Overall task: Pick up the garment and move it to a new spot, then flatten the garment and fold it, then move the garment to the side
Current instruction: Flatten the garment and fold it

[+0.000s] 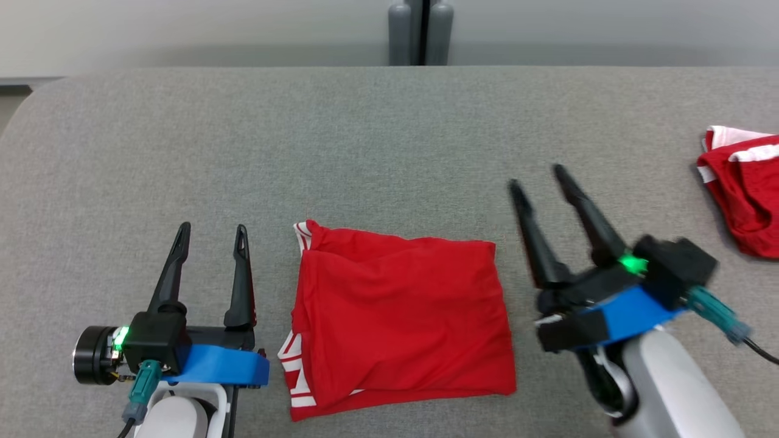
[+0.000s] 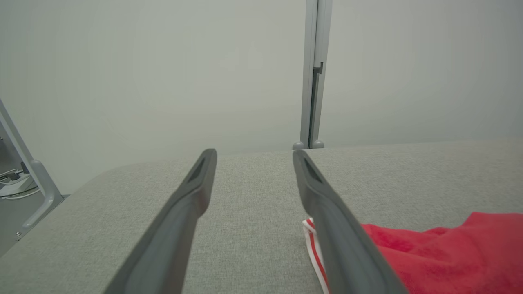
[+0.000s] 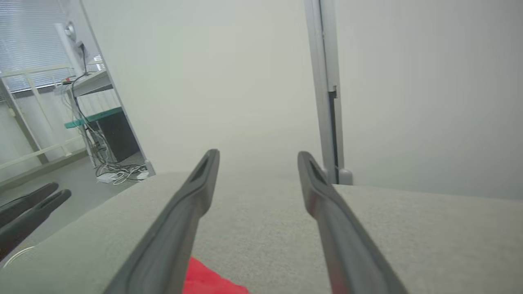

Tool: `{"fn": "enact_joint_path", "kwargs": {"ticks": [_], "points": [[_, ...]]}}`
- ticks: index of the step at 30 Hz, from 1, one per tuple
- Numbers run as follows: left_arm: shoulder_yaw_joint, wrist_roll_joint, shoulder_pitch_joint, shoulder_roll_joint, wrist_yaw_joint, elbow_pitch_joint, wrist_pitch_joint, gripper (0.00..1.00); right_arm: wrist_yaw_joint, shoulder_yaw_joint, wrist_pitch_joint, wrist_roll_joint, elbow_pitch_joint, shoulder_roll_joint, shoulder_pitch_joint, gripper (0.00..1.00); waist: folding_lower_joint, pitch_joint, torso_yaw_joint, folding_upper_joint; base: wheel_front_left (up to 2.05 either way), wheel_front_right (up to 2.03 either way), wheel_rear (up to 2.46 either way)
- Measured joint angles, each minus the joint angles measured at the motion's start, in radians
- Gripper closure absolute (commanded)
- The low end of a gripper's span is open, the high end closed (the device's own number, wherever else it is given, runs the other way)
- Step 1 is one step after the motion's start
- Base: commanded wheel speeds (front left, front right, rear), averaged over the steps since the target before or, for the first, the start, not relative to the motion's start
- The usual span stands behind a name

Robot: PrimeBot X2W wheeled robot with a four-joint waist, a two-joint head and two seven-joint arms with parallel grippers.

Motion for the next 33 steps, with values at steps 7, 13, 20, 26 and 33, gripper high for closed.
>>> {"fn": "enact_joint_path", "kwargs": {"ticks": [7,13,20,26,33], "points": [[0.018,-0.002,0.035,0.008,0.002,0.019,0.0,0.0,0.0,-0.221,0.002,-0.073,-0.07,-0.018,0.189,0.0,-0.0001,-0.044,-0.037,0.0,0.0,0.0,0.0],[0.028,-0.014,0.076,0.011,0.009,0.047,0.0,0.0,0.0,-0.292,0.043,-0.097,-0.1,-0.011,0.306,0.0,-0.0001,-0.101,-0.052,0.0,0.0,0.0,0.0],[0.025,-0.035,0.135,0.02,0.005,0.087,0.008,0.0,0.0,-0.306,0.095,-0.106,-0.134,0.002,0.4,0.0,-0.0002,-0.173,-0.062,0.0,0.0,0.0,0.0],[0.022,-0.049,0.18,0.025,0.005,0.112,0.022,0.0,0.0,-0.322,0.129,-0.106,-0.15,0.015,0.47,0.0,-0.0003,-0.23,-0.059,-0.0001,0.0,0.0,0.0],[0.011,-0.064,0.206,0.027,0.0,0.124,0.028,0.0,0.0,-0.339,0.164,-0.114,-0.18,0.027,0.514,0.0,0.0,-0.254,-0.059,-0.0001,0.0,0.0,0.0]]}}
